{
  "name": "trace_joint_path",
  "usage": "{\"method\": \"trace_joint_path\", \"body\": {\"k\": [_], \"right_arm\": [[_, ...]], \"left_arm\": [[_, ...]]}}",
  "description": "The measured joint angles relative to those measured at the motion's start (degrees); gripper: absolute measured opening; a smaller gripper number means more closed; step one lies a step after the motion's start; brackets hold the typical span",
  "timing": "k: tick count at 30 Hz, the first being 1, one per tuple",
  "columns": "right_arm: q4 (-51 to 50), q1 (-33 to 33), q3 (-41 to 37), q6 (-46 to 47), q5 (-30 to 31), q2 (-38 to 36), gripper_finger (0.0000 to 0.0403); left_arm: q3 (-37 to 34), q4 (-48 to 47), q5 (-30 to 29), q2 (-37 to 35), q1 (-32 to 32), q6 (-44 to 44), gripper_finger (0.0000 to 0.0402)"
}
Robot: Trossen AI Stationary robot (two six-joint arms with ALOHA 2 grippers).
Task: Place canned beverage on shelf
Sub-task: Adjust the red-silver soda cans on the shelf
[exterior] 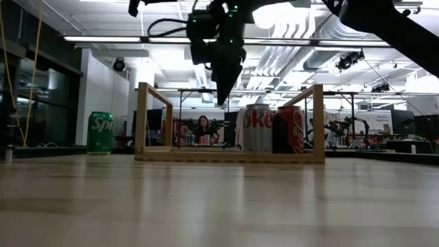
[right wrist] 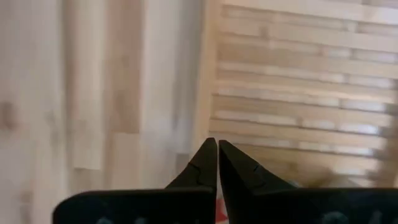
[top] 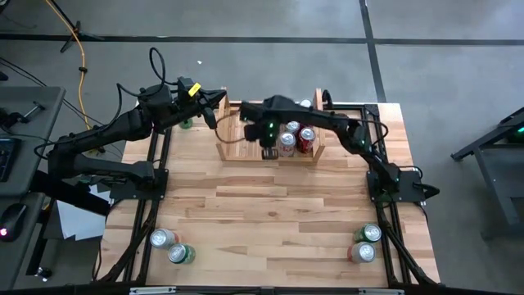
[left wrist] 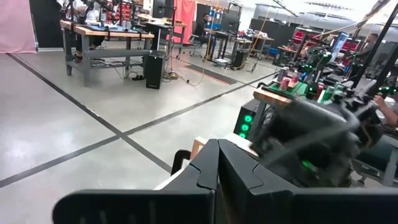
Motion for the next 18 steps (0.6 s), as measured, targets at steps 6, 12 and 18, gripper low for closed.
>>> {"method": "trace_joint_path", "body": {"k": [6,12,18], "right_arm": [[0.15,0.63,-0.01,4.4,9.55,0.0,0.0],[-3.5,-2.28,0.0,7.63,9.66,0.43,0.0],[-5.47,-3.22,0.02,7.59,3.39,0.83,0.0]], "left_arm": [[0.0,0.0,0.02,0.0,0.0,-0.66,0.0],[0.0,0.03,0.9,0.0,0.0,-1.52,0.0],[0.0,0.04,1.14,0.02,0.0,-1.57,0.0]]}}
